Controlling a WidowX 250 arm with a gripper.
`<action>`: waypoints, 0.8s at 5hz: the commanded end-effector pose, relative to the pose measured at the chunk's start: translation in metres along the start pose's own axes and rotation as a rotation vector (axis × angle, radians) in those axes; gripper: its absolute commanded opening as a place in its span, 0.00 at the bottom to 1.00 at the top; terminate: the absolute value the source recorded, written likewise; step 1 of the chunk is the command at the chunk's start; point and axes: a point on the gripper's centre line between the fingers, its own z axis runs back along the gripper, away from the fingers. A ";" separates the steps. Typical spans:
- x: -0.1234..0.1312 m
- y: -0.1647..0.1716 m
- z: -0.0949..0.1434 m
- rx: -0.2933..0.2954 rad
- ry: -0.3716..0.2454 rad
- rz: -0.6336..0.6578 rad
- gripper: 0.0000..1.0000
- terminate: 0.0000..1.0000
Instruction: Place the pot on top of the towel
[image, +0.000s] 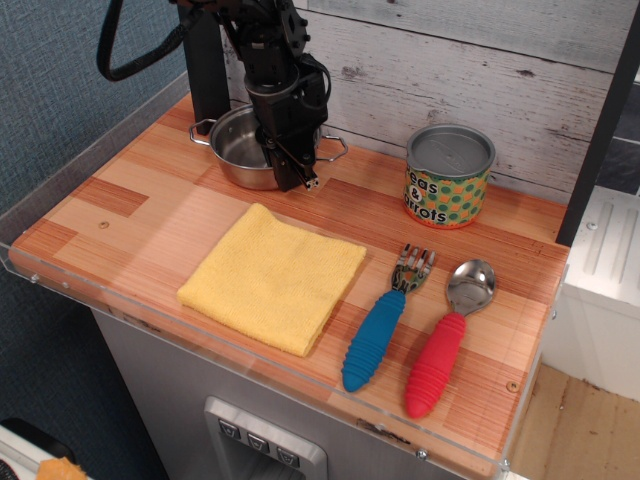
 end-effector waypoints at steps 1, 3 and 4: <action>0.002 0.009 0.050 0.104 -0.056 0.023 0.00 0.00; -0.007 0.004 0.075 0.186 -0.027 0.044 0.00 0.00; -0.014 -0.012 0.082 0.207 -0.016 0.039 0.00 0.00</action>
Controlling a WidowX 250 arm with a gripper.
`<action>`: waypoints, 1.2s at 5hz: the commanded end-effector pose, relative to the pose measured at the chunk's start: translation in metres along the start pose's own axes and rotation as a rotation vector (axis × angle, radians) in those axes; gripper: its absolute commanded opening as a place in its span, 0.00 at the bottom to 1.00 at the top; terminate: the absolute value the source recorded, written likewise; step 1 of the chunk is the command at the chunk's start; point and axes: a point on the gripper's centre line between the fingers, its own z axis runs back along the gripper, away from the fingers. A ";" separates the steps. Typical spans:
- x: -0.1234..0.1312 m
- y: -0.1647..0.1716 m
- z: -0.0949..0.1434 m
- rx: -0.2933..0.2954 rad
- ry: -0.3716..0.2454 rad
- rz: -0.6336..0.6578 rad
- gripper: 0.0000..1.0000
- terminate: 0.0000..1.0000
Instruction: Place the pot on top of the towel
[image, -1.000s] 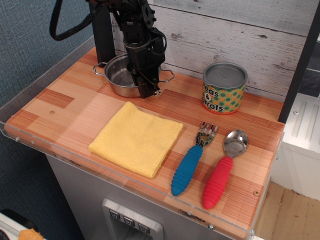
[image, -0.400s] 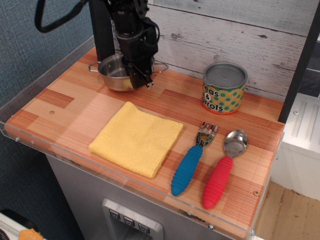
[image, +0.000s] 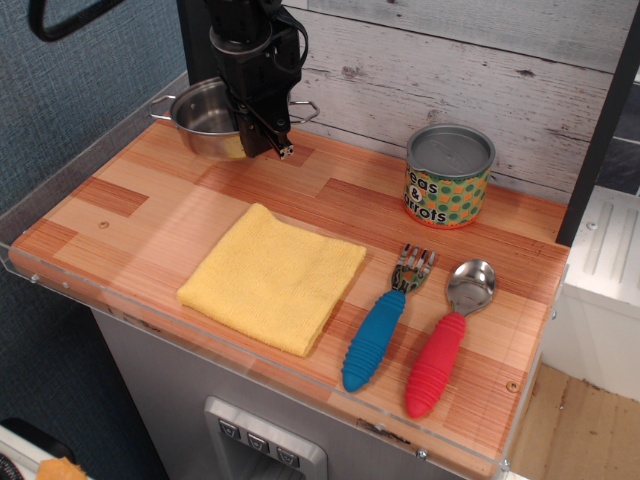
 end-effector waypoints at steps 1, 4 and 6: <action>-0.008 -0.032 0.038 0.071 -0.048 -0.037 0.00 0.00; -0.026 -0.082 0.043 0.046 -0.065 -0.101 0.00 0.00; -0.028 -0.111 0.026 0.008 -0.059 -0.149 0.00 0.00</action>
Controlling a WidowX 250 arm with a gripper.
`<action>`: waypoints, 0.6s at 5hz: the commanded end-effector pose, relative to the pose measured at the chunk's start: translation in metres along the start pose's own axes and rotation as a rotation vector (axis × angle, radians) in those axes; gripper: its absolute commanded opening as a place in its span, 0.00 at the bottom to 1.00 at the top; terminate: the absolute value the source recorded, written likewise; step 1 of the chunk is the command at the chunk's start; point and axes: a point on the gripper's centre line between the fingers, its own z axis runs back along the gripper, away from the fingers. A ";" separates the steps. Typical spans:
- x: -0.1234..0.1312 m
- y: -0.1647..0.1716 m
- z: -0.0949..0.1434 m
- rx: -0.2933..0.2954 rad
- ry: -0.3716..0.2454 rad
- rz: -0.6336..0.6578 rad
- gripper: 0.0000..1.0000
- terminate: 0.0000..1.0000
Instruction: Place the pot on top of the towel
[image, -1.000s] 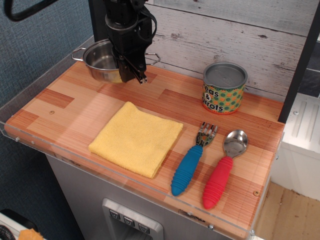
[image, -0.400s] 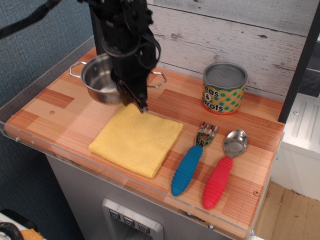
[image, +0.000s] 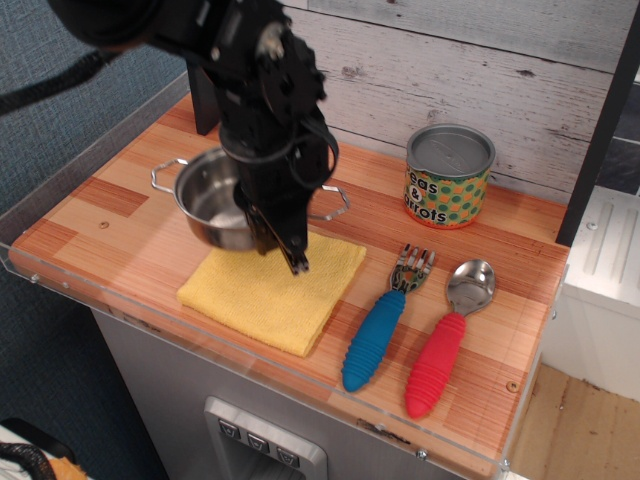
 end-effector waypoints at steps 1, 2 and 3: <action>0.012 -0.022 -0.012 -0.006 -0.030 -0.059 0.00 0.00; 0.011 -0.028 -0.017 -0.009 -0.025 -0.073 0.00 0.00; 0.007 -0.029 -0.018 -0.022 -0.025 -0.065 0.00 0.00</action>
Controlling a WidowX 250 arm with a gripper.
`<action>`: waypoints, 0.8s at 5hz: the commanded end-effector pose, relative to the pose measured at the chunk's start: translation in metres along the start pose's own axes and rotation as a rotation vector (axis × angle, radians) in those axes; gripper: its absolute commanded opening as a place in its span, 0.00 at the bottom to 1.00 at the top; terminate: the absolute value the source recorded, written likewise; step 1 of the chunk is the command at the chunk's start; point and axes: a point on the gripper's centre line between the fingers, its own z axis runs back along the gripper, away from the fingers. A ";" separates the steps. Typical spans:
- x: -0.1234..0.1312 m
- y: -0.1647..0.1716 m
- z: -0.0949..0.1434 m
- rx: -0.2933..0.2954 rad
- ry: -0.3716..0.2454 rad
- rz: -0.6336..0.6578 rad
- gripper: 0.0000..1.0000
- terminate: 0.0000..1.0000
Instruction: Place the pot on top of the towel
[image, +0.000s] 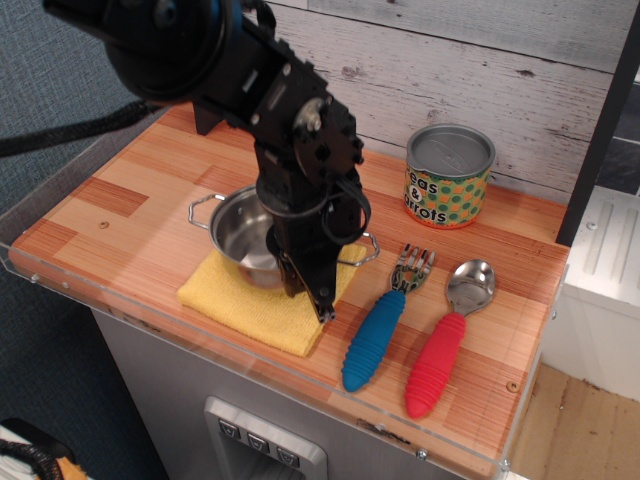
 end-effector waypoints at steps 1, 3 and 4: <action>-0.002 -0.007 -0.001 -0.024 -0.019 -0.006 0.00 0.00; -0.003 -0.006 -0.004 -0.036 0.006 0.017 1.00 0.00; -0.001 -0.003 0.004 -0.051 -0.016 0.026 1.00 0.00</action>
